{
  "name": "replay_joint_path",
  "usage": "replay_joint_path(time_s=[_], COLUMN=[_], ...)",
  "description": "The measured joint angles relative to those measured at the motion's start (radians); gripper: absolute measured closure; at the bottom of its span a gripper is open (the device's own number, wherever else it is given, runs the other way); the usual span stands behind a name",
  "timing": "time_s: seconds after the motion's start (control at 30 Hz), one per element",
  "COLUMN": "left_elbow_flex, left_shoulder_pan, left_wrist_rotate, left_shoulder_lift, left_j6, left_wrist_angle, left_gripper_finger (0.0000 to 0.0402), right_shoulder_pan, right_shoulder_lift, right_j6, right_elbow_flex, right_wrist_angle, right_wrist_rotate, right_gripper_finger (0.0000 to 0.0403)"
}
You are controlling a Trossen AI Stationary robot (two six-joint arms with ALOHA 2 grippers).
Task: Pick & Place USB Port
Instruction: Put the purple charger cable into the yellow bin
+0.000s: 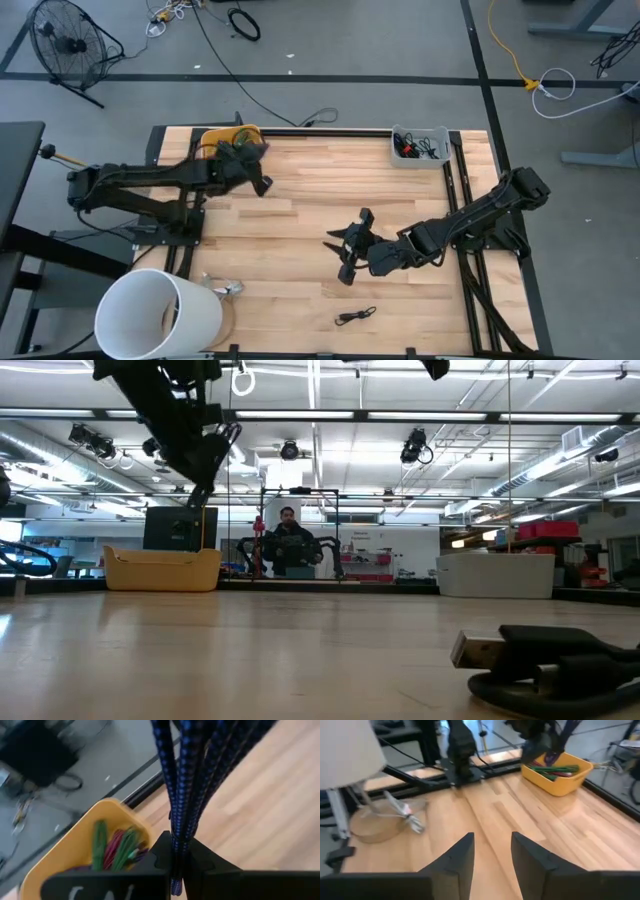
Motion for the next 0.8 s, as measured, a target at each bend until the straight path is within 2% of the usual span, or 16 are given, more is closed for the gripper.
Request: replay_joint_path(time_s=[0.17,0.4,0.8], left_elbow_flex=[0.0,0.0,0.0], left_shoulder_pan=[0.093,0.22,0.35], left_wrist_rotate=[0.005,0.018,-0.042], left_shoulder_lift=[0.011,0.104,0.257], left_j6=[-0.009,0.02,0.045], left_wrist_angle=[-0.038,-0.056,-0.069], left_gripper_finger=[0.0385,0.0385,0.0385], right_shoulder_pan=[0.024,0.044,0.049], right_shoulder_lift=[0.001,0.001,0.001], right_j6=[-0.02,-0.055,-0.11], right_elbow_flex=[0.0,0.0,0.0], right_wrist_angle=[0.048,0.092,0.091], right_wrist_rotate=[-0.014,-0.022,-0.02], right_gripper_finger=[0.0284,0.0293,0.0296])
